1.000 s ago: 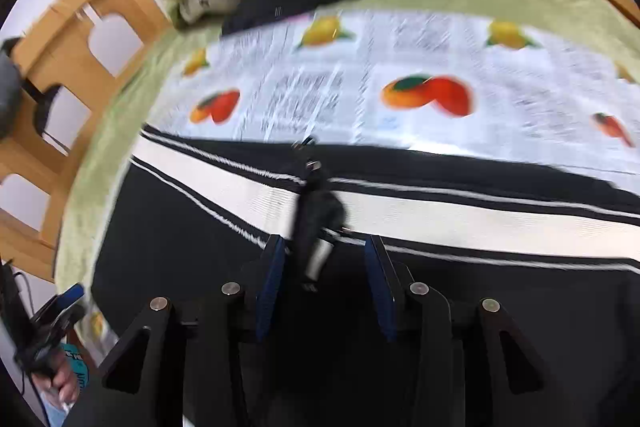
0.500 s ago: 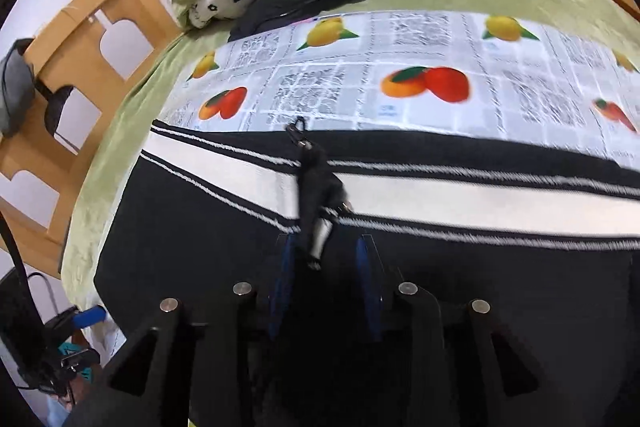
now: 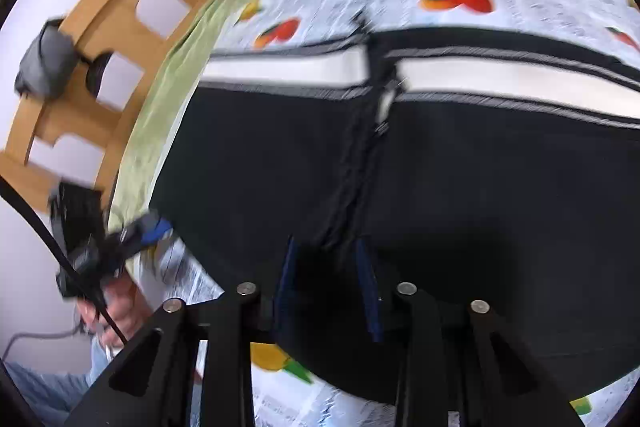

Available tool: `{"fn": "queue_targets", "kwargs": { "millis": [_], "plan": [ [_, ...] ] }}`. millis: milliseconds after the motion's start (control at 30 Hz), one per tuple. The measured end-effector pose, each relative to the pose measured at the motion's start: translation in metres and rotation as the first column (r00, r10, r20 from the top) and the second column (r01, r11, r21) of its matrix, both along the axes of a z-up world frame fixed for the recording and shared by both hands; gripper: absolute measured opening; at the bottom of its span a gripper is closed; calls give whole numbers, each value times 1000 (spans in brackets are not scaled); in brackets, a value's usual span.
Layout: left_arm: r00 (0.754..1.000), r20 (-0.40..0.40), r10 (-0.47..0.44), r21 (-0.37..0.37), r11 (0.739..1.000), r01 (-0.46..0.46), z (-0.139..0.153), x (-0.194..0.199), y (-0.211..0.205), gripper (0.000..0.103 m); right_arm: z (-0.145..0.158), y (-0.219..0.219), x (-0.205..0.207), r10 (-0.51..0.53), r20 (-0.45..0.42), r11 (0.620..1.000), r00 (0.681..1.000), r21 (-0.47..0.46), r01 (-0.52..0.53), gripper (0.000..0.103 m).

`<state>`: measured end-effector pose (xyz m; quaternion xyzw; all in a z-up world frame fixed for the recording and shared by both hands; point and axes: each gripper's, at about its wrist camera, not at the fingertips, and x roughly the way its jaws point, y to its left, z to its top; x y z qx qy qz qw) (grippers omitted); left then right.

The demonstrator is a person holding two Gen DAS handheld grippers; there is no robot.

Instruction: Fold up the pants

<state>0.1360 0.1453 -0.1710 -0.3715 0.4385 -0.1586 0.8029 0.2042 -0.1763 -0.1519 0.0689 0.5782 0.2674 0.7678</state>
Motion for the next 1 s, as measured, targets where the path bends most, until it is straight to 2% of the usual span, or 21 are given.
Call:
{"fn": "queue_targets", "kwargs": {
  "millis": [33, 100, 167, 233, 300, 400, 500, 567, 633, 667, 700, 767, 867, 933, 1000],
  "plan": [
    [1000, -10, 4, 5, 1000, -4, -1, 1, -1, 41, -2, 7, -3, 21, 3, 1000, 1000, -18, -21, 20],
    [1000, -24, 7, 33, 999, -6, 0, 3, -2, 22, -2, 16, -9, 47, 29, 998, 998, -39, -46, 13],
    [1000, -26, 2, 47, 999, -1, 1, 0, 0, 16, -1, 22, -14, 75, 60, 996, 995, -60, -71, 7],
    [1000, -24, -10, 57, 998, 11, 5, -1, 2, 12, 6, 26, -21, 132, 97, 989, 986, -84, -124, 6],
    [1000, 0, -12, 79, 997, 12, 12, -10, 6, 12, 17, 22, -28, 161, 125, 987, 979, -44, -157, 6],
    [1000, -2, -24, 103, 994, 24, 10, -14, 7, 12, 11, 21, -30, 186, 99, 982, 978, -48, -182, 6],
    [999, -34, -29, 112, 993, 33, 0, -14, 6, 12, -16, 26, -24, 209, 4, 974, 978, -89, -208, 7],
    [999, -23, -41, 126, 991, 44, 3, -16, 6, 13, -15, 25, -22, 212, -3, 974, 977, -81, -211, 8],
    [999, -6, -53, 162, 985, 53, 10, -21, 9, 19, -2, 18, -20, 213, 43, 976, 976, -61, -210, 12],
    [998, -6, -59, 183, 981, 59, 13, -23, 11, 30, 5, 14, -19, 200, 76, 979, 977, -47, -197, 15],
    [998, -4, -62, 209, 976, 61, 17, -26, 13, 39, 10, 7, -16, 174, 108, 985, 979, -39, -171, 17],
    [999, 14, -43, 258, 965, 38, 22, -32, 20, 44, 15, -3, -6, 104, 147, 994, 984, -28, -101, 32],
    [999, 38, 0, 320, 947, -12, 26, -43, 36, 44, 9, -9, 19, 2, 159, 999, 987, -32, 3, 33],
    [999, 39, 37, 307, 950, -48, 24, -46, 48, 44, 0, -11, 41, -74, 142, 996, 987, -36, 80, 33],
    [997, 26, 73, 282, 956, -77, 20, -45, 59, 44, -12, -9, 59, -112, 98, 993, 989, -10, 114, 34]
  ]
}}
